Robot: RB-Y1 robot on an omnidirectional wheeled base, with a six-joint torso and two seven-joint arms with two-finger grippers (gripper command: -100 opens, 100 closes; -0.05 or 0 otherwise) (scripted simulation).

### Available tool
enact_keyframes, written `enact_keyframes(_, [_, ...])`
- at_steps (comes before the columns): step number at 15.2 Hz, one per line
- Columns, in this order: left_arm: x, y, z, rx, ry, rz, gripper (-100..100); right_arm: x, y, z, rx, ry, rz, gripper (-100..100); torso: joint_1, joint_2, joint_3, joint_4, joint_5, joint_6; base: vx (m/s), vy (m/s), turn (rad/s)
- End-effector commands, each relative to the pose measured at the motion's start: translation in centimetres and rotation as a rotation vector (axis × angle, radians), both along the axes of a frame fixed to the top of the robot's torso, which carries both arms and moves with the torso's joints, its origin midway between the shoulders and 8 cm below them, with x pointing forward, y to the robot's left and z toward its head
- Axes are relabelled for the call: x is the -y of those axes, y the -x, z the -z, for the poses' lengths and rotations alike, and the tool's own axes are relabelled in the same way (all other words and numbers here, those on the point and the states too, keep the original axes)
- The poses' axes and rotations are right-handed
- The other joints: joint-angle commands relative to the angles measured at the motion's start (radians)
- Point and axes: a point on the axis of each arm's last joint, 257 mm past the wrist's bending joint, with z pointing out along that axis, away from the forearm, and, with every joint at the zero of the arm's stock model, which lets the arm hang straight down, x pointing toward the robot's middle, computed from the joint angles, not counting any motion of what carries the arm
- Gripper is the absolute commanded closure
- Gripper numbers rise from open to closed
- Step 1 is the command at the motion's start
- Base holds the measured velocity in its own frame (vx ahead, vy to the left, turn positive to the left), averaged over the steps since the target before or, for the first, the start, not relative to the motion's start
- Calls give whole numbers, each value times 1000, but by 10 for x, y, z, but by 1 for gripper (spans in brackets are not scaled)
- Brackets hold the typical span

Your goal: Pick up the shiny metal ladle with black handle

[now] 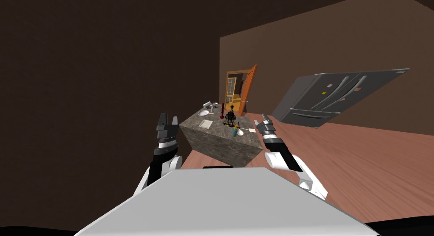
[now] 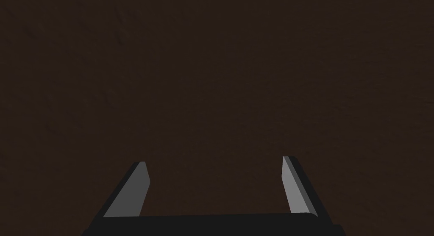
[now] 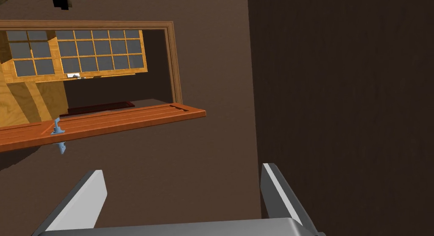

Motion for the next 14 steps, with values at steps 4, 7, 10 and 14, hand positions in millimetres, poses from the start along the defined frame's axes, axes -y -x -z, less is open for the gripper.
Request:
enact_keyframes(4, [0,0,0,0,0,0,0,22,-6,11,-69,-33,18,-100,1,0,0,0,0,0,-25,-39,53])
enact_keyframes(7, [0,0,0,0,0,0,0,41,-10,19,-116,-61,39,-100,1,0,0,0,0,0,-31,-35,71])
enact_keyframes(10, [0,0,0,0,0,0,0,62,-13,26,-163,-95,66,-100,1,0,0,0,0,0,-29,-38,74])
enact_keyframes(14, [0,0,0,0,0,0,0,85,-15,34,-208,-137,100,-100,1,-1,0,0,0,0,-25,-33,66])
